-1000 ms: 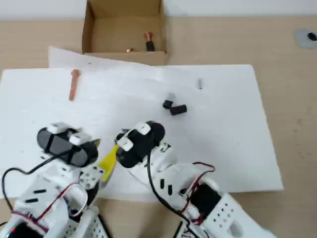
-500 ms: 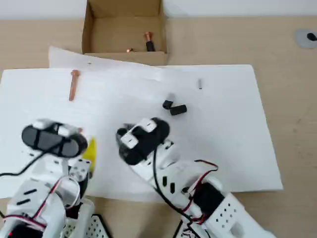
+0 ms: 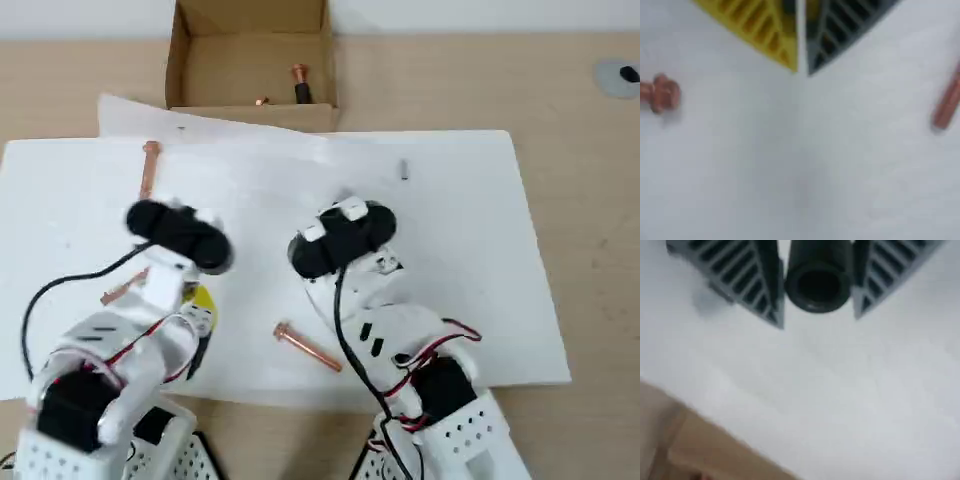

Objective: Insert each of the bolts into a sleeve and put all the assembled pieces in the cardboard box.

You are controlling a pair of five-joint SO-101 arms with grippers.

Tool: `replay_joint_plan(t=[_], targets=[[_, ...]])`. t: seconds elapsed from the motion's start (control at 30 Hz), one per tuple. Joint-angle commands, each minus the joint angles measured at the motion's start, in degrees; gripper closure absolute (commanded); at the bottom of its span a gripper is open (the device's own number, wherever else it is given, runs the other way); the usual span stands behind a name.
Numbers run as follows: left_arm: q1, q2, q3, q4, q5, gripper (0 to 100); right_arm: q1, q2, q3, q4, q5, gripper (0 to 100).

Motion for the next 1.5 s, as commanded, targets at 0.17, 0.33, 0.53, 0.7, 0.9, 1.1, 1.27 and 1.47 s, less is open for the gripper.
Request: replay_joint_plan(t=[0.17,0.33,0.53,0.7,0.9,1.1,1.27,1.47], targets=[[1.0,27.8,-9.7,-2.3,4.2,96,0.9,1.8,-1.5,6.7,0.7,93.6],[1.0,47.8,-22.6,1.2,10.4,94,1.0,12.6,-4.9,7.2,0.3,93.6],[1.0,69.8,-36.8,10.7,22.3,94,8.8,31.3,-18.5,7.3,-1.6,93.6],[0.6,80.6,-41.6,13.6,24.4,94,14.8,48.2,-29.4,11.1,-2.5,93.6],[-2.5,81.3,-45.5,13.6,33.5,94,16.7,63.5,-38.5,16.6,-2.5,93.6],[1.6,81.3,-47.2,14.2,46.0,94,21.4,65.4,-43.7,15.8,-5.9,93.6],[11.6,81.2,-46.5,14.3,42.2,94,26.1,65.6,-43.6,16.3,-9.8,93.6],[15.3,81.2,-40.7,14.3,14.7,94,32.4,65.3,-42.2,17.5,-10.1,93.6]])
